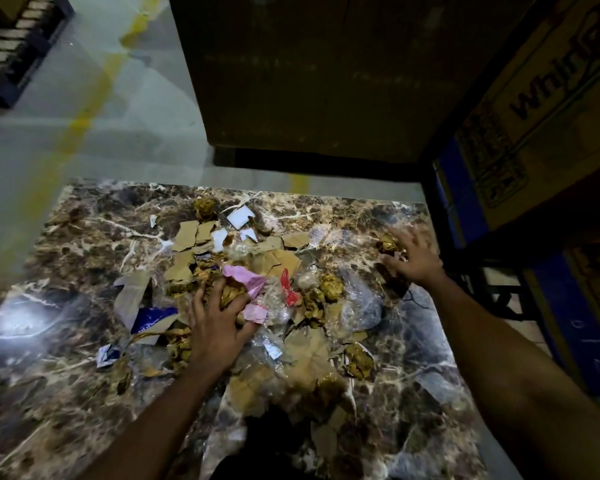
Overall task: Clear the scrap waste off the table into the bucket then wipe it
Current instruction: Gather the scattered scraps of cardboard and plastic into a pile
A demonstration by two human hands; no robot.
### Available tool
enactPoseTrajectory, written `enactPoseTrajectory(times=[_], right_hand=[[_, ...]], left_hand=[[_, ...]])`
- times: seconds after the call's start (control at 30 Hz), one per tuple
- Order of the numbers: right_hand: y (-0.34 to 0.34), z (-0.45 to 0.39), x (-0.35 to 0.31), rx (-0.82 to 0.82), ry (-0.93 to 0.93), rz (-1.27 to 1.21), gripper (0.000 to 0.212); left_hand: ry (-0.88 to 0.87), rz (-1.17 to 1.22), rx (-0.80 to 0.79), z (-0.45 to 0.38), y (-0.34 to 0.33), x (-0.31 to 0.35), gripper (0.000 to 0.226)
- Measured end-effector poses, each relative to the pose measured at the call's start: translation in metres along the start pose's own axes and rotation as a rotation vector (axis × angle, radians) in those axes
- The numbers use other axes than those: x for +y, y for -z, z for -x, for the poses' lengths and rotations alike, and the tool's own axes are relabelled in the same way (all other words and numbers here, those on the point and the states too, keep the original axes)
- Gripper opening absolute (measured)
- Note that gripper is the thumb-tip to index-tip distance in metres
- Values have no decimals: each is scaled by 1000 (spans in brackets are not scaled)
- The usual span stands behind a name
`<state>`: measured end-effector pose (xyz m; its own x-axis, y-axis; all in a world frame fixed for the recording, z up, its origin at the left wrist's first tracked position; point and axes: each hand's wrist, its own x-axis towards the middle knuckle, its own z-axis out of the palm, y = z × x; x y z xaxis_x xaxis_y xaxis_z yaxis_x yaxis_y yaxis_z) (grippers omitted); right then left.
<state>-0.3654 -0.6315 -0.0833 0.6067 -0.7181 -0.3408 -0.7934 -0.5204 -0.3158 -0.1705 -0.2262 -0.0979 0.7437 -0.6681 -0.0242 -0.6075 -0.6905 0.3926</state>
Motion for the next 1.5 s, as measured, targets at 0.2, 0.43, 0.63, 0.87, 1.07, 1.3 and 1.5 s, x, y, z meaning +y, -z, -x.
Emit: enactPoseTrajectory(times=[0.2, 0.43, 0.63, 0.87, 1.07, 1.3, 1.5], right_hand=[[-26, 15, -54, -67, 125, -6, 87], [-92, 83, -116, -4, 136, -271, 49], [-98, 119, -171, 47, -30, -960, 40], [-103, 138, -220, 195, 89, -1009, 25], [-115, 156, -252, 330, 243, -600, 46], [-133, 175, -292, 358, 293, 97, 50], [-143, 173, -291, 354, 285, 224, 52]], left_hand=[[28, 24, -10, 0, 1, 2, 60], [46, 33, -13, 1, 4, 6, 59], [37, 47, 3, 2, 6, 9, 58], [89, -31, -151, 1, 9, 9, 54], [72, -82, -192, 3, 7, 9, 71], [-112, 23, -146, 7, 9, -13, 80], [-27, 627, -245, 8, 33, -25, 73]])
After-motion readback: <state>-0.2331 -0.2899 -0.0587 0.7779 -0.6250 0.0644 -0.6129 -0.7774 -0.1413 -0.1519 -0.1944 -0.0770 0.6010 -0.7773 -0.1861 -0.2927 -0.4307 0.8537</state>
